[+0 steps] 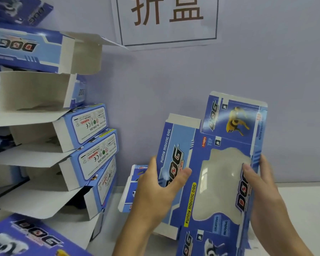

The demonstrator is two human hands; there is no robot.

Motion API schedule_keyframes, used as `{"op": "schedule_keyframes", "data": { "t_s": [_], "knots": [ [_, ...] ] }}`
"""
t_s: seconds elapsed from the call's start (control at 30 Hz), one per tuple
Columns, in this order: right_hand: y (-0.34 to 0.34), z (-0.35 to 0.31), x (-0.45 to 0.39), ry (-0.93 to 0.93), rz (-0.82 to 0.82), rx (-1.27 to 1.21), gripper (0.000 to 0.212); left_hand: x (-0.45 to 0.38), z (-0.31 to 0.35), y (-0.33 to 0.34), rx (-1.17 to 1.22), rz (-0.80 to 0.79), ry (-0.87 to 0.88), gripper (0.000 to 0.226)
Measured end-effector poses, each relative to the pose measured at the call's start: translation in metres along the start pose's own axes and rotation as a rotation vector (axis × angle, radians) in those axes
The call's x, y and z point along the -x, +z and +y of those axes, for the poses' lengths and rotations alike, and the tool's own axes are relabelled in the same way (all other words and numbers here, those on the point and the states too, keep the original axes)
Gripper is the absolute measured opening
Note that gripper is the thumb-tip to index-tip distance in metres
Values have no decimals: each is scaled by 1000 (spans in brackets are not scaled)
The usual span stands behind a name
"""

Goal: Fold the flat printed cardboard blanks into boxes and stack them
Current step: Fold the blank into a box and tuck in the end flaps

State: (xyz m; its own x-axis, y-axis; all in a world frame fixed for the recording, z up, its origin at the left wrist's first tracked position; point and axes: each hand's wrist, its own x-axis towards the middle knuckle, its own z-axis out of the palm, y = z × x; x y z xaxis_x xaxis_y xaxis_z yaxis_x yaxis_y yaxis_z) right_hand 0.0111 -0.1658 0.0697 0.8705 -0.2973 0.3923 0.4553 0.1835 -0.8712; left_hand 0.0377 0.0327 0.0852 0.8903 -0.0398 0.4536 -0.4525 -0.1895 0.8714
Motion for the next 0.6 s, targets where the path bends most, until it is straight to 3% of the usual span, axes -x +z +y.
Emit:
{"op": "schedule_keyframes", "data": {
  "t_s": [0.23,0.37,0.6],
  "knots": [
    [18,2,5,16,-68,-102,58,9,12,9,155,-231,-44,78],
    [15,-1,4,61,-52,-139,63,14,22,19,121,-337,-46,86],
    [8,13,0,116,-14,-204,60,-11,34,3,-62,-153,-87,55]
  ]
}}
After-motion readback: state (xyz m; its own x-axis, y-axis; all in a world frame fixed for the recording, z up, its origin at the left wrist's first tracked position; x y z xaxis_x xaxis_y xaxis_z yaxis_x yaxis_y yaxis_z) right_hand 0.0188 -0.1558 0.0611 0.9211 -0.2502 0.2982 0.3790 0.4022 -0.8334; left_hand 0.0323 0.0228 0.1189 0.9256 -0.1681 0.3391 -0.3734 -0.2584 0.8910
